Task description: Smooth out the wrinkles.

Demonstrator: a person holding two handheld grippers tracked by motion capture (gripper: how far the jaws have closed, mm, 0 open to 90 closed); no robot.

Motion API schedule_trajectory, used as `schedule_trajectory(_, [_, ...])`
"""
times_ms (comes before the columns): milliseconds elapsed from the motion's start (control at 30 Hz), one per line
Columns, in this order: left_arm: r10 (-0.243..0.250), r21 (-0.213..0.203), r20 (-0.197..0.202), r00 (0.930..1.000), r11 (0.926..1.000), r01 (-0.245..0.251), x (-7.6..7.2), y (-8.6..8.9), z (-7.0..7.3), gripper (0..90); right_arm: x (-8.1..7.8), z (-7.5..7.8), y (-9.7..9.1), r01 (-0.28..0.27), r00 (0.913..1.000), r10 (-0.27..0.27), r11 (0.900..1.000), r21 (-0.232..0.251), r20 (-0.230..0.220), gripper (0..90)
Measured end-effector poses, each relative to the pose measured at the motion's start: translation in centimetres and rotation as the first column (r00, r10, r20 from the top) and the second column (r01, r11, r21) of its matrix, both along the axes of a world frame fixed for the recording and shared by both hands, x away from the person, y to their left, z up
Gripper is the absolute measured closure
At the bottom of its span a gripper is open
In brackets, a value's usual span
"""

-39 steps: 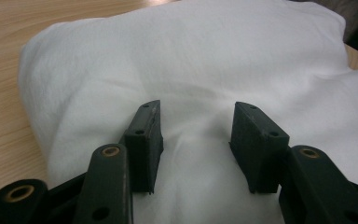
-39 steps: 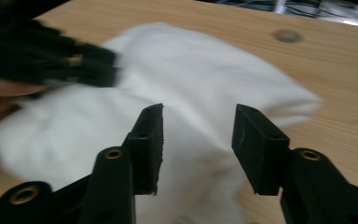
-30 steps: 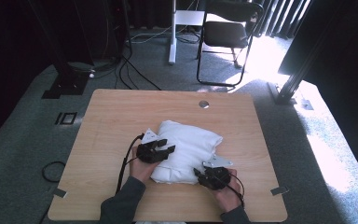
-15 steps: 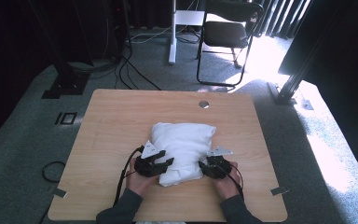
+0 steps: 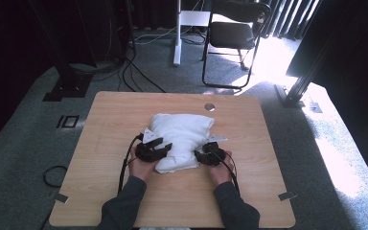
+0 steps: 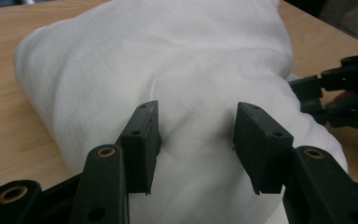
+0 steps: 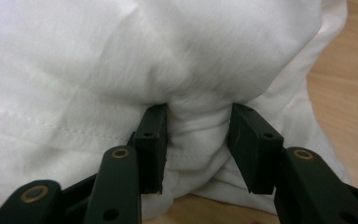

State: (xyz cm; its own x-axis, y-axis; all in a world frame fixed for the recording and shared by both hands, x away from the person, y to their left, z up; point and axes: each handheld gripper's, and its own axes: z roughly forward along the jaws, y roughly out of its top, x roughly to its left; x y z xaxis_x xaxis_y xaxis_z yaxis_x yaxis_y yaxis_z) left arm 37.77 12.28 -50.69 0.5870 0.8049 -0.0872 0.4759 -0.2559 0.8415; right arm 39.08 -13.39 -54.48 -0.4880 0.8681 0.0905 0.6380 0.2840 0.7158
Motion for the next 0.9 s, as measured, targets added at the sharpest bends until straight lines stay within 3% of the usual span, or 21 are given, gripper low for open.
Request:
schedule_trajectory(167, [0.025,-0.006,0.006,0.9997,0.9997,-0.025,1.7,0.4,0.1,49.8,1.1,-0.1,0.4,0.012,0.9999,-0.012,0.9998,0.015,0.000,54.4])
schedule_trajectory(200, [0.033,-0.006,0.022,0.9992,0.9994,-0.033,2.0,0.6,0.3,49.2,1.4,0.0,0.3,0.019,0.9998,-0.019,0.9997,0.018,0.000,50.3])
schedule_trajectory(367, [0.070,-0.045,0.039,0.9968,0.9967,-0.068,1.6,2.1,1.5,47.7,0.9,0.7,-0.9,0.045,0.9989,-0.046,0.9984,0.035,0.013,41.1])
schedule_trajectory(400, [0.092,-0.063,0.052,0.9944,0.9941,-0.089,1.1,3.4,2.3,47.5,0.0,1.3,-2.1,0.058,0.9977,-0.059,0.9975,0.041,0.032,39.6])
schedule_trajectory(433, [0.092,-0.063,0.052,0.9944,0.9941,-0.089,1.1,3.4,2.3,47.1,0.0,1.3,-2.1,0.058,0.9977,-0.059,0.9975,0.041,0.032,39.6])
schedule_trajectory(467, [0.104,-0.077,0.058,0.9929,0.9921,-0.099,0.7,4.3,2.8,47.0,-1.0,1.8,-3.5,0.072,0.9957,-0.075,0.9964,0.044,0.054,39.0])
schedule_trajectory(500, [0.107,-0.085,0.063,0.9922,0.9912,-0.102,0.4,4.9,3.1,47.0,-1.0,1.8,-3.5,0.072,0.9957,-0.075,0.9964,0.044,0.054,39.0])
schedule_trajectory(600, [0.129,-0.095,0.078,0.9885,0.9880,-0.122,-0.8,7.1,4.1,46.9,-2.5,2.5,-5.8,0.098,0.9908,-0.103,0.9935,0.059,0.089,38.6])
schedule_trajectory(667, [0.124,-0.097,0.083,0.9888,0.9885,-0.116,-1.6,8.3,4.4,46.7,-4.2,3.0,-8.7,0.136,0.9817,-0.145,0.9877,0.078,0.124,38.3])
schedule_trajectory(700, [0.127,-0.090,0.089,0.9879,0.9888,-0.119,-1.9,8.7,4.5,46.7,-4.2,3.0,-8.7,0.136,0.9817,-0.145,0.9877,0.078,0.124,38.3])
schedule_trajectory(767, [0.133,-0.077,0.095,0.9867,0.9891,-0.125,-2.6,9.9,4.6,46.1,-5.2,3.2,-10.5,0.169,0.9734,-0.182,0.9807,0.098,0.140,38.3])
schedule_trajectory(800, [0.142,-0.079,0.096,0.9852,0.9877,-0.135,-2.9,10.4,4.6,46.1,-5.9,3.3,-11.7,0.183,0.9687,-0.198,0.9773,0.106,0.150,38.0])
schedule_trajectory(900, [0.164,-0.088,0.092,0.9822,0.9839,-0.156,-3.7,11.9,4.7,46.1,-6.5,3.2,-13.0,0.205,0.9634,-0.220,0.9724,0.112,0.153,37.0])
